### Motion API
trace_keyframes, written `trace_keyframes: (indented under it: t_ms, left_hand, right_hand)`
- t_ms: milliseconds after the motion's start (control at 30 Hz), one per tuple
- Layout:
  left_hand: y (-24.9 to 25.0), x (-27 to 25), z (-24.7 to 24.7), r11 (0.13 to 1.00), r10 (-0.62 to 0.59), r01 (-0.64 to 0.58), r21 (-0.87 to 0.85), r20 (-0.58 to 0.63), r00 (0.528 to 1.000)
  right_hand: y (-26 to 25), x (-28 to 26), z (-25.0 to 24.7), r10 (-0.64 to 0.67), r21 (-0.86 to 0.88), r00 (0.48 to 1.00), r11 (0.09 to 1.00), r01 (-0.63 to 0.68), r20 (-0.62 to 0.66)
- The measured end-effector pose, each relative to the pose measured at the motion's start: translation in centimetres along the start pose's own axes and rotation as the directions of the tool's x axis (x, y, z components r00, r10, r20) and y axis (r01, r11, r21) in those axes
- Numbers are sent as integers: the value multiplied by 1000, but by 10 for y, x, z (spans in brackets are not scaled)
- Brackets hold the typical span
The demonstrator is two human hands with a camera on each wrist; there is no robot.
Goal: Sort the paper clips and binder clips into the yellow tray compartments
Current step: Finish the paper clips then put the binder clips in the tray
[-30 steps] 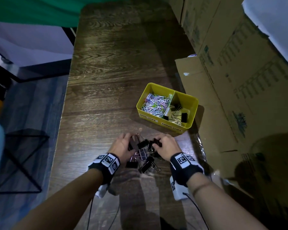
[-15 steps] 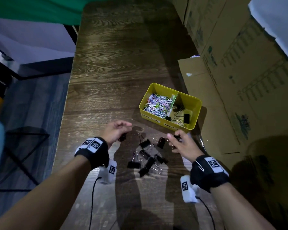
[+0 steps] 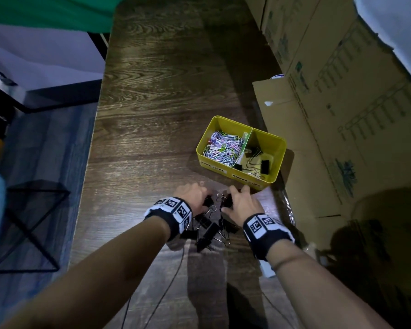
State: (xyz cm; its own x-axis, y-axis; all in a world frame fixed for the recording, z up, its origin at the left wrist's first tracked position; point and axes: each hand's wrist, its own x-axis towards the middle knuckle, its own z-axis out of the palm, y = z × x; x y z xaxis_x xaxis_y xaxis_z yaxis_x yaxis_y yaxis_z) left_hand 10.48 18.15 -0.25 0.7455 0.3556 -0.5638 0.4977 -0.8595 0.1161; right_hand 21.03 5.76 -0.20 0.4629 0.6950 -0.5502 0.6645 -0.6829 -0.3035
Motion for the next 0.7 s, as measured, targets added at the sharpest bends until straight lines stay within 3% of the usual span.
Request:
trace_keyframes:
  t_ms: [133,233,267,300,367,433,500,567,600,700]
  left_hand:
    - [8,-1,2,998,-8,11,58,-66,998]
    - [-3,-3,5,949,-116,95,-302,-51,992]
    - [-7,-4,6,860,-169,127,-494,-42,985]
    - [-11,-4,6,716,-224,141,-684,-33,974]
    - [-18,-6,6,315,-323,115,-942,7,946]
    - [-25,-15,1,-88,-344,75,-993,101,933]
    - [-32,-27,-7,-348,-261,26,-937,124,957]
    - [-37,-35,-18,-500,-201,-20,-866,93,975]
    - [-38,-37,-25,-542,-180,-32,-839,79,981]
    - [-28,-33,-53,-552,-111,4,-834,78,991]
  right_hand:
    - [2,1,9,-5,70,999,998,8,-41]
    - [8,-7,-1,80,432,995,901,-49,-54]
    - [11,-12,-6,85,570,996,820,-53,-30]
    - [15,-17,-10,67,682,998,730,-49,0]
    - [22,-27,-19,20,837,1000,547,-29,22]
    - [26,-34,-27,-9,953,1000,304,-11,14]
    - [31,-39,-36,-43,1000,999,21,-2,3]
    - [37,-43,-50,-87,978,996,-207,12,-30]
    - [39,-45,-57,-100,962,993,-273,27,-56]
    - [46,-42,-81,-77,951,990,-297,89,-117]
